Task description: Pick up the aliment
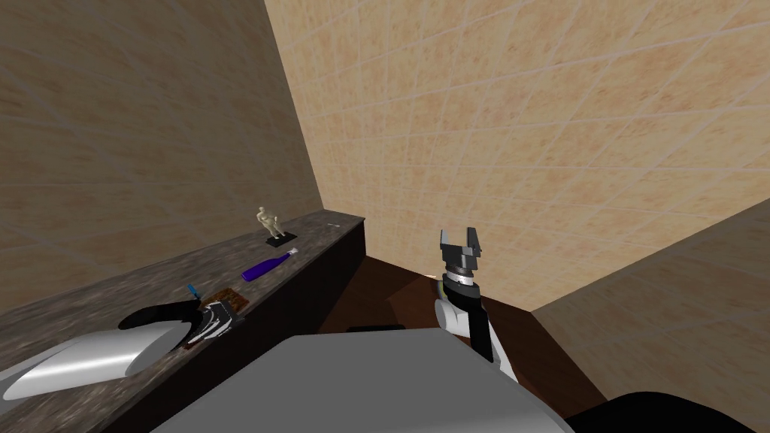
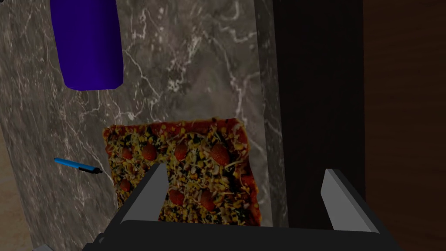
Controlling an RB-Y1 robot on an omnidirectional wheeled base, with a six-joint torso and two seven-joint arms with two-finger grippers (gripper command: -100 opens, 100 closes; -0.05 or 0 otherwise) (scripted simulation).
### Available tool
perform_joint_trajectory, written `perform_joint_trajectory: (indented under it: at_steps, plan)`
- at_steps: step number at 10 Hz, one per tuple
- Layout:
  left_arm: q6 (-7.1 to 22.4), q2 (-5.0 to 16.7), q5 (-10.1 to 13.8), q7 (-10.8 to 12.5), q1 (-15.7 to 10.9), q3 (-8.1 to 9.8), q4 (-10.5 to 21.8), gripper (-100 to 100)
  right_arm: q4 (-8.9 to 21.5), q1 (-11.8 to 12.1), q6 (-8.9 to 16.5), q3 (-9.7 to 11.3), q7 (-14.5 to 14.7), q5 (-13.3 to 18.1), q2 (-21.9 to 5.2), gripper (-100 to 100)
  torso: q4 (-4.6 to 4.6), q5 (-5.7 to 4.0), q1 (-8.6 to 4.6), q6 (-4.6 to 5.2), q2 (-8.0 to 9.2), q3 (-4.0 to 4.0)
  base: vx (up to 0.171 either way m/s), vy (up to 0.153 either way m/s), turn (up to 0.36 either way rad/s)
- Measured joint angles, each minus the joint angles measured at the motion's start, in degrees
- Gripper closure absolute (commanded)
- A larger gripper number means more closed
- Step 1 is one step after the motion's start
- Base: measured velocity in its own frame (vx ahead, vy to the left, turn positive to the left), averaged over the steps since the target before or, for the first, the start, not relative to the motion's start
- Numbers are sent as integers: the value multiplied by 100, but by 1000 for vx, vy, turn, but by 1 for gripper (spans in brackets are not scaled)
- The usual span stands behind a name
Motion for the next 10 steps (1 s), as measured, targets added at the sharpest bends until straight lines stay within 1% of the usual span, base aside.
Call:
perform_joint_trajectory:
  at_steps: [1,3,5,6,7,10]
  plan:
    - [201,71,-1,182,-3,9,36,-100,0,0,0,0,0,0,0,0,-1,0,-2,0,-3,-2,20,-24,-8]
    - [417,252,141,335,-92,-13,292,-100,0,0,0,0,0,0,0,0,0,0,1,0,1,1,18,-32,-38]
    - [637,420,291,506,-22,57,419,-100,0,0,0,0,0,0,0,0,1,0,0,-1,3,1,12,-19,-8]
    - [659,429,300,519,-22,61,426,0,0,0,0,0,0,0,0,0,1,2,5,-1,6,3,0,0,0]
    - [656,428,299,517,-22,60,425,-100,0,0,0,0,0,0,0,0,2,3,9,-1,8,5,17,15,-37]
    - [479,152,148,328,-134,-29,711,-100,0,0,0,-1,0,0,-1,0,-1,7,25,-2,-4,-2,31,28,-22]
